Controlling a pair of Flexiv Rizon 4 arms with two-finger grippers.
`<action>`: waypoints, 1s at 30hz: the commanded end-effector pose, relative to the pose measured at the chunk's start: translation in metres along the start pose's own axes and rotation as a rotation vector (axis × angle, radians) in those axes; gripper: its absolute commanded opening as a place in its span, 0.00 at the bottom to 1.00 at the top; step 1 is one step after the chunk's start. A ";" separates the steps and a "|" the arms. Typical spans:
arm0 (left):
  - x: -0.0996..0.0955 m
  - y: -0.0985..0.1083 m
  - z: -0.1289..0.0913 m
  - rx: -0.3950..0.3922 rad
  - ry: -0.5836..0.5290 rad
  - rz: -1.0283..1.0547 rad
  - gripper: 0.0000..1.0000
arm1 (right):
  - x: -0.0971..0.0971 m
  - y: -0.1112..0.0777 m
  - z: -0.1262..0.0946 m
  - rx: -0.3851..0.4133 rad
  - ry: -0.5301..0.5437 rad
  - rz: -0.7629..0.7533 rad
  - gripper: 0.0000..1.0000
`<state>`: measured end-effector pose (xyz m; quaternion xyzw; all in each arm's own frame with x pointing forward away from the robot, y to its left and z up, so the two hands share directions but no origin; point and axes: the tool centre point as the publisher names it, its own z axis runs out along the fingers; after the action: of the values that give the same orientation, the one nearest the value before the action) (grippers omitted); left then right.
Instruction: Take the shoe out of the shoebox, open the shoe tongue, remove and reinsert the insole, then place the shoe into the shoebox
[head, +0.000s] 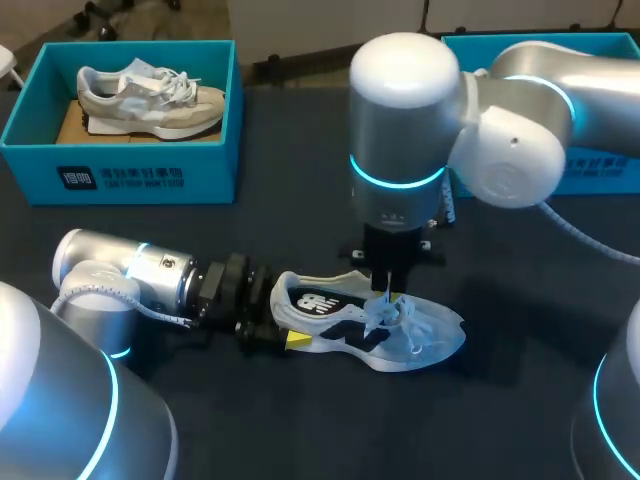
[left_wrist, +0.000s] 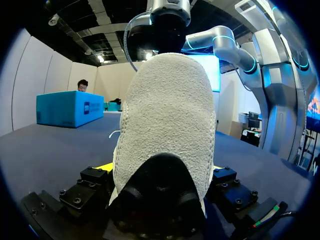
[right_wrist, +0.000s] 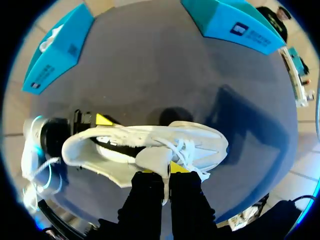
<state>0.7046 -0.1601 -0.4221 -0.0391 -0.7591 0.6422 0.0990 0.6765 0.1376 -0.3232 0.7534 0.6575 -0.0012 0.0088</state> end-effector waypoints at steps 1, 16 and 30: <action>-0.001 0.002 0.002 0.001 0.000 0.000 0.00 | -0.046 -0.006 -0.005 -0.039 0.247 -0.067 0.00; -0.001 0.002 0.002 0.001 0.000 0.000 0.00 | -0.086 0.001 0.019 -0.086 0.620 -0.267 0.00; -0.001 0.002 0.002 0.001 0.000 0.000 0.00 | -0.095 0.003 0.038 -0.053 0.804 -0.389 0.21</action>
<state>0.7049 -0.1610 -0.4222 -0.0392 -0.7594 0.6419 0.0991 0.6684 0.0495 -0.3544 0.6046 0.7678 0.1933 -0.0866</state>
